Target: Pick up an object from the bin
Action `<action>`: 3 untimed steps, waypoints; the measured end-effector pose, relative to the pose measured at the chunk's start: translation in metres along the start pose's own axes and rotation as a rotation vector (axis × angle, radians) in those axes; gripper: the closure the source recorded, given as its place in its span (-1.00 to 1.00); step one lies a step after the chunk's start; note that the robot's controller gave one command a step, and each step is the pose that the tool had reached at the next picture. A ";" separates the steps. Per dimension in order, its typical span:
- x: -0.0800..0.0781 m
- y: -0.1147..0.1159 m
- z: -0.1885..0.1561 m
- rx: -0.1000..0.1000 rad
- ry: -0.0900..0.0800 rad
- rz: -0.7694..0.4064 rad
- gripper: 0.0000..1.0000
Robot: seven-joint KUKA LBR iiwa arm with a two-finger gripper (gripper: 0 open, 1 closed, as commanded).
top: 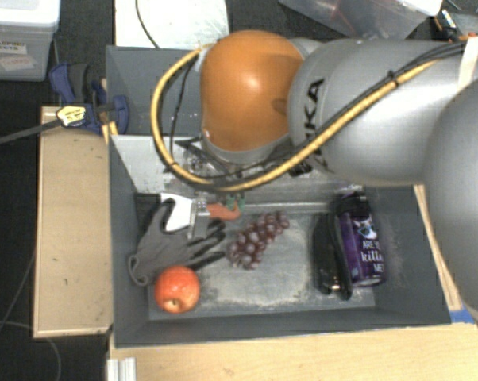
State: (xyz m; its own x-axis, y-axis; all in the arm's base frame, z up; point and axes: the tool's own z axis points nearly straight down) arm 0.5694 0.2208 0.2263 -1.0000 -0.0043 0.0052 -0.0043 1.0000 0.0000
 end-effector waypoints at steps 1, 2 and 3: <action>-0.002 -0.002 -0.005 -0.002 -0.008 0.007 -1.00; 0.004 -0.083 0.160 0.001 -0.001 -0.189 -1.00; -0.004 -0.080 0.065 -0.002 -0.023 -0.594 -1.00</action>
Offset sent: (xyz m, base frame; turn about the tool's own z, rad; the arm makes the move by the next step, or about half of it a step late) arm -0.0035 -0.0804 -0.1563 -0.1918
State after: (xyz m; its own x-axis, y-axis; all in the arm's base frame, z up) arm 0.5733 0.1408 0.1617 -0.8264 -0.5628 -0.0174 -0.5629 0.8265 -0.0021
